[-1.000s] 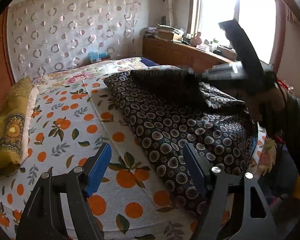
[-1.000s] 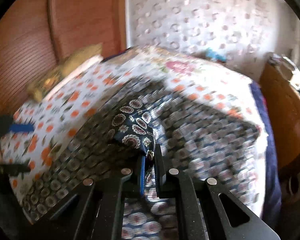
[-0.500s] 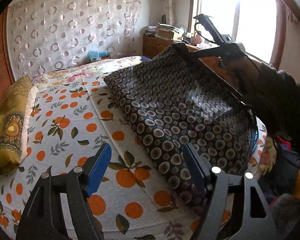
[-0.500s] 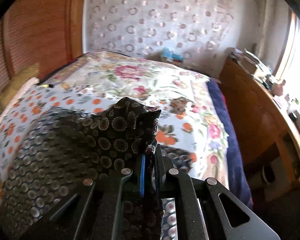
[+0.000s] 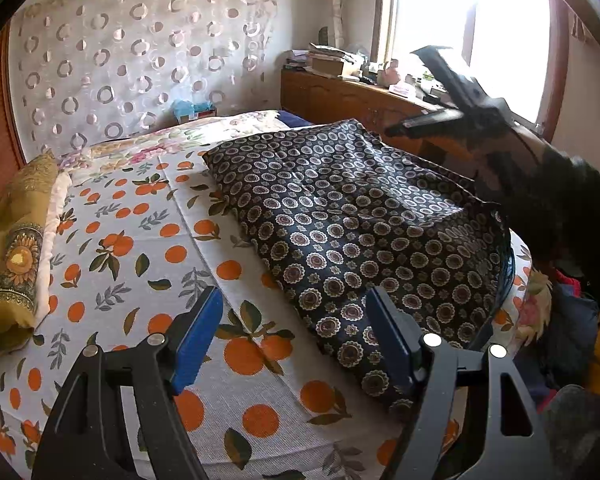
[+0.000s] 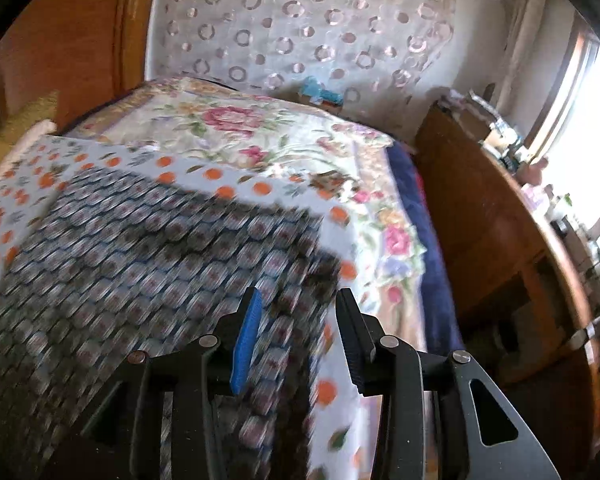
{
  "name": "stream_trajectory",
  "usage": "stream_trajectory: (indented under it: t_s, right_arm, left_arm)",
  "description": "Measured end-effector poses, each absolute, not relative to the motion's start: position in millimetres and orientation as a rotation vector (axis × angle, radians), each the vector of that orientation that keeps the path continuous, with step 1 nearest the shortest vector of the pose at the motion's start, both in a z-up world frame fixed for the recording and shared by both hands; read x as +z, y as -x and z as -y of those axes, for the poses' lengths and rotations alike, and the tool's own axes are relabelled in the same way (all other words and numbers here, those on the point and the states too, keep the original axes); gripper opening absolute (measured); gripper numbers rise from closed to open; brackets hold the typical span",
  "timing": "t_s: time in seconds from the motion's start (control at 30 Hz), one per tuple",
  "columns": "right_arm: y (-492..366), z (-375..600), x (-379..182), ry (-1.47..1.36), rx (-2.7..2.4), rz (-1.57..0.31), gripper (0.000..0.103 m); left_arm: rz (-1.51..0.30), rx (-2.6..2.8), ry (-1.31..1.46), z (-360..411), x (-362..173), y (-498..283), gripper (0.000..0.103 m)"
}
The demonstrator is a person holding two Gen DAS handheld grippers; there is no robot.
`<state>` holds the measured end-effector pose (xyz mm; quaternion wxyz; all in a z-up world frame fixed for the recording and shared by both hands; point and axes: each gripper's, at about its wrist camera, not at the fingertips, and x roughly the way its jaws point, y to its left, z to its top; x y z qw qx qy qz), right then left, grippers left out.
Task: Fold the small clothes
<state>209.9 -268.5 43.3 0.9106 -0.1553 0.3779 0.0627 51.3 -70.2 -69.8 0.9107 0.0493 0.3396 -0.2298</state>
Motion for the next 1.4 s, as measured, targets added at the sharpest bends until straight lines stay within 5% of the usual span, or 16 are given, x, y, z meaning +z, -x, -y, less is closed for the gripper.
stream_trajectory:
  t_s: [0.53, 0.7, 0.77, 1.03, 1.3, 1.4]
  right_arm:
    - [-60.5, 330.6, 25.9, 0.210, 0.224, -0.815, 0.039]
    - [-44.4, 331.8, 26.0, 0.201, 0.228, -0.802, 0.006]
    - [-35.4, 330.8, 32.3, 0.195, 0.241, -0.772, 0.004]
    - [-13.2, 345.9, 42.1, 0.165, 0.180, -0.724, 0.003]
    - [-15.1, 344.4, 38.8, 0.153, 0.169, -0.740, 0.004]
    - [-15.7, 341.2, 40.3, 0.165, 0.156, -0.730, 0.013]
  left_arm:
    - [-0.743, -0.499, -0.128, 88.9, -81.8, -52.7, 0.075]
    - [-0.774, -0.486, -0.144, 92.3, -90.6, -55.0, 0.075]
    - [-0.776, -0.485, -0.148, 93.0, -90.4, -54.0, 0.075]
    - [-0.797, -0.503, -0.111, 90.0, -90.8, -49.8, 0.074]
    - [-0.821, -0.524, -0.134, 96.9, -94.0, -40.7, 0.059]
    - [-0.828, -0.527, -0.136, 97.9, -95.5, -38.8, 0.055]
